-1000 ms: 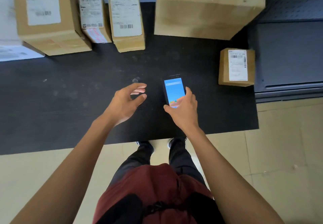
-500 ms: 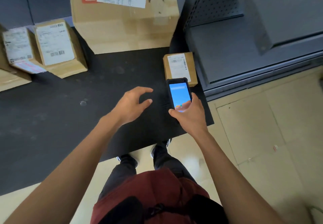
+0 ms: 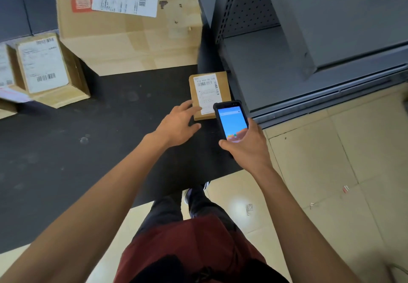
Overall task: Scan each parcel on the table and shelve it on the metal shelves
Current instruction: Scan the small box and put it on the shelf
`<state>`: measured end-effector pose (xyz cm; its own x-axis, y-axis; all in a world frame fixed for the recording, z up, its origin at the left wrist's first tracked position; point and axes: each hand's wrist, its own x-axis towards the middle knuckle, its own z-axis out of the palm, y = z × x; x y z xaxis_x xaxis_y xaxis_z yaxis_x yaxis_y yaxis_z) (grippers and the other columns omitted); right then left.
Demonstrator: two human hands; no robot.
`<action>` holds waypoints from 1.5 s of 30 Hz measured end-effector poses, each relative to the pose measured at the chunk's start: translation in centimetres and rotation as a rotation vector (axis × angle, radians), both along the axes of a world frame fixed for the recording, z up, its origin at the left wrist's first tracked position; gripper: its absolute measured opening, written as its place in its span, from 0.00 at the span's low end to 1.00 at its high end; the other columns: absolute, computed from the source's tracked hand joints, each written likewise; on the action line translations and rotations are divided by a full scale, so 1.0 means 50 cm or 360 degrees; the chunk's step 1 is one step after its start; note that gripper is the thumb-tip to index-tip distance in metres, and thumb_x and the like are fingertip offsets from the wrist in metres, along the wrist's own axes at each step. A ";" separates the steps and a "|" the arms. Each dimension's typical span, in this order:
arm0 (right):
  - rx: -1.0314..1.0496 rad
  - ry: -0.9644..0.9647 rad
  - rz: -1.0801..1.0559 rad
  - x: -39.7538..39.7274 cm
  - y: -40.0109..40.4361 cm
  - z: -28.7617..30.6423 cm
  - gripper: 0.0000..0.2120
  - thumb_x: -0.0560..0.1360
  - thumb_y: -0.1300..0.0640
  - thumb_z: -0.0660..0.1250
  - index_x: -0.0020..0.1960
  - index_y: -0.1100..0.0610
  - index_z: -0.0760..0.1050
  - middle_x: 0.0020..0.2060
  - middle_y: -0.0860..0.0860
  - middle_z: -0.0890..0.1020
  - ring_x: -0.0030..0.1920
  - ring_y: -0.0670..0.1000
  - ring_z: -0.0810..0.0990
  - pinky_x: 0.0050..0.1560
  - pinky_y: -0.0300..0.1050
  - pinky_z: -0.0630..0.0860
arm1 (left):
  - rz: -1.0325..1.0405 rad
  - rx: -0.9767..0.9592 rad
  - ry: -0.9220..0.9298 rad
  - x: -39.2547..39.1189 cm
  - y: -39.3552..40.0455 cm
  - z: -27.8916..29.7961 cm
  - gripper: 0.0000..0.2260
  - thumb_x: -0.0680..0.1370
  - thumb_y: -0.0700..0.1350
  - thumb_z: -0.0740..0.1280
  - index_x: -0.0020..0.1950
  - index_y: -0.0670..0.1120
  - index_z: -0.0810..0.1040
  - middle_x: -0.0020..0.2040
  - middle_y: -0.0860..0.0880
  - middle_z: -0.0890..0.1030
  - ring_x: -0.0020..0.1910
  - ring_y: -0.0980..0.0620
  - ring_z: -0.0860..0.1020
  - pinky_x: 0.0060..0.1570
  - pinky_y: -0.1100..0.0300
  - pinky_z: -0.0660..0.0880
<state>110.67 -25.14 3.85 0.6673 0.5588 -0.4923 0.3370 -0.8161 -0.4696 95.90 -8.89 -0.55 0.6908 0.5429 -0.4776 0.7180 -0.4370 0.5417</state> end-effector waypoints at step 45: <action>-0.0094 -0.0121 0.0288 -0.067 0.048 -0.053 0.44 0.67 0.41 0.78 0.75 0.49 0.58 0.61 0.50 0.71 0.61 0.50 0.73 0.56 0.49 0.81 | 0.0223 -0.0007 -0.0032 -0.072 0.027 -0.056 0.23 0.82 0.49 0.66 0.77 0.50 0.70 0.80 0.48 0.66 0.78 0.44 0.64 0.74 0.44 0.66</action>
<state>107.30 -22.74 1.22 0.5952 0.6445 -0.4799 0.5132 -0.7645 -0.3901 92.30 -7.56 -3.36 0.6177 0.6328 -0.4669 0.7608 -0.3306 0.5585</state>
